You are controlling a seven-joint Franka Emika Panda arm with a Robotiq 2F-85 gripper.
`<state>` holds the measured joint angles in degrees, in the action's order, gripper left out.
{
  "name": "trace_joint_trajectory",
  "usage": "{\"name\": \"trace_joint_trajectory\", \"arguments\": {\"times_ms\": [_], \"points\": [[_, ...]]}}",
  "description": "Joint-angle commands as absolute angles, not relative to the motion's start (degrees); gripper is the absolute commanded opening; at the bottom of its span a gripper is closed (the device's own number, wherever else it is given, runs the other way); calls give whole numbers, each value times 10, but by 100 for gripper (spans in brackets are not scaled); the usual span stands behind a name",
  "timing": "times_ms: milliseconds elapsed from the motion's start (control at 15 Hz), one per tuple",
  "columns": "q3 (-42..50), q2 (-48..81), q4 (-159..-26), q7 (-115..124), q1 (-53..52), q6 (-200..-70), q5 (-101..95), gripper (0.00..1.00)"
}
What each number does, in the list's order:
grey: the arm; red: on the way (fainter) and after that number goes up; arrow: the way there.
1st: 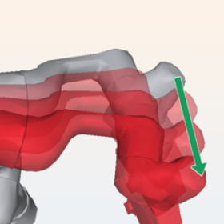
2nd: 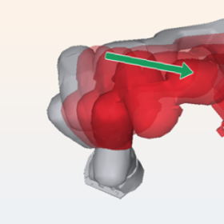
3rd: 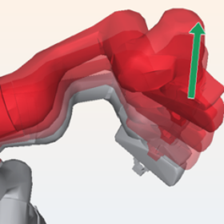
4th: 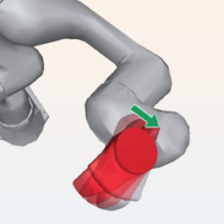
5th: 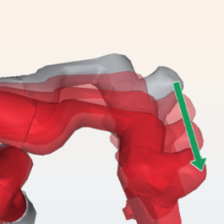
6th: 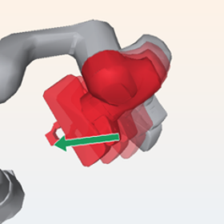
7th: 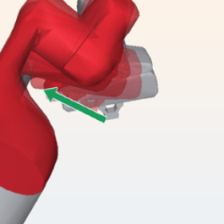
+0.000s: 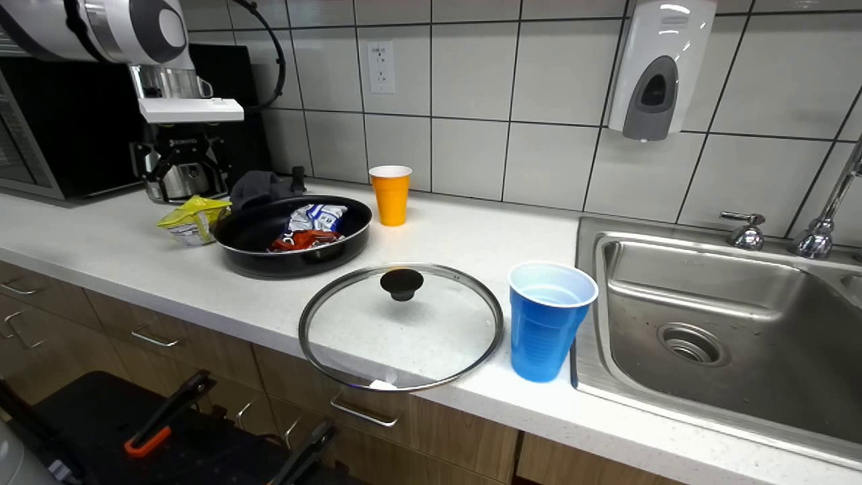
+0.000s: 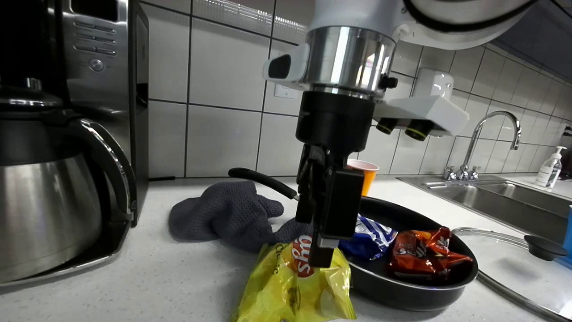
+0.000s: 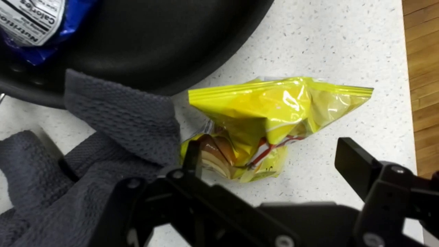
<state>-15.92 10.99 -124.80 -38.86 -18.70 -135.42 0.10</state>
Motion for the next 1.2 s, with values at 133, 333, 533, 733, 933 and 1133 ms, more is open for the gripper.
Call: {"name": "trace_joint_trajectory", "arguments": {"times_ms": [133, 333, 533, 733, 933, 1133], "points": [[-172, 133, -1212, -388, -174, -1331, -21, 100], [-171, 140, -1207, -384, -175, -1330, -25, 100], [-169, 146, -1205, -378, -176, -1329, -35, 100], [-170, 148, -1208, -379, -173, -1336, -35, 100], [-172, 144, -1209, -380, -173, -1337, -35, 100], [-172, 143, -1209, -379, -173, -1339, -35, 72]]}}
